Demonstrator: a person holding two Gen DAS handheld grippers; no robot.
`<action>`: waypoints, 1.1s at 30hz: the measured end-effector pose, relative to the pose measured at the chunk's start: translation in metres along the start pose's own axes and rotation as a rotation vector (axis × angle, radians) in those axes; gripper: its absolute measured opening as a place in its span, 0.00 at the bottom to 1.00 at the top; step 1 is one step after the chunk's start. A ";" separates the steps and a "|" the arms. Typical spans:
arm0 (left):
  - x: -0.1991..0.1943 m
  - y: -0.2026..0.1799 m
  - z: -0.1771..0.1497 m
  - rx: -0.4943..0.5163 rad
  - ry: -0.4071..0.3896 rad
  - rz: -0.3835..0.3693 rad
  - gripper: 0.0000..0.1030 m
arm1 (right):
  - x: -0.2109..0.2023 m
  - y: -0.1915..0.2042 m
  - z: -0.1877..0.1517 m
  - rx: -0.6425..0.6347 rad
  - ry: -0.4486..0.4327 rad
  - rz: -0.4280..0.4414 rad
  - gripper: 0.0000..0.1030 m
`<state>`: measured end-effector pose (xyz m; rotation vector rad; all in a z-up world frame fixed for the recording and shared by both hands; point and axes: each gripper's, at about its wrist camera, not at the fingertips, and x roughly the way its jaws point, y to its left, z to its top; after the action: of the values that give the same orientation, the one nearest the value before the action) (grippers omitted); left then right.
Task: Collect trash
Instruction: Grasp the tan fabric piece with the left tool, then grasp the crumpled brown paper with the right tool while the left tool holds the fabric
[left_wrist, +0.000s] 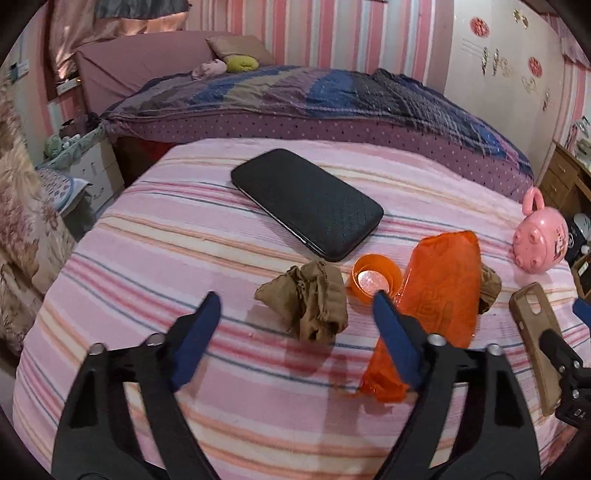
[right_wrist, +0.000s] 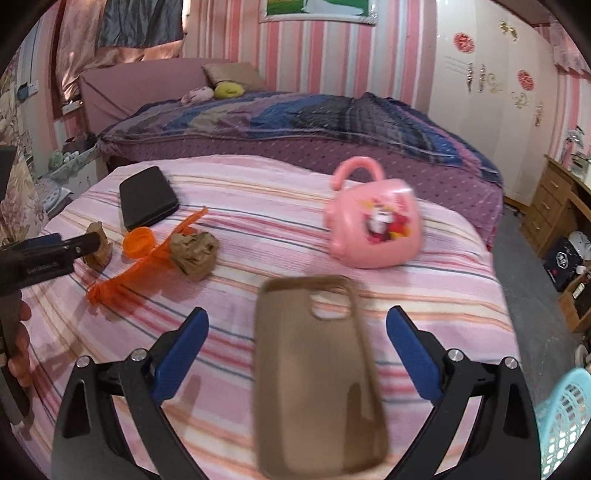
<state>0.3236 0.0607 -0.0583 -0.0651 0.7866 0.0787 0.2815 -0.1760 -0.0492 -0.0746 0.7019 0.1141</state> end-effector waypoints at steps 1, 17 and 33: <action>0.005 0.000 0.000 0.002 0.017 -0.011 0.66 | 0.002 0.002 0.001 -0.003 0.003 0.003 0.92; 0.000 0.037 0.004 -0.070 0.050 0.014 0.42 | 0.067 0.070 0.037 -0.129 0.086 0.123 0.68; -0.037 0.012 -0.005 -0.030 0.003 0.003 0.42 | 0.006 0.041 0.013 -0.087 -0.028 0.066 0.41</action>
<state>0.2933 0.0700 -0.0362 -0.0927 0.7882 0.0931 0.2887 -0.1339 -0.0444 -0.1327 0.6715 0.2085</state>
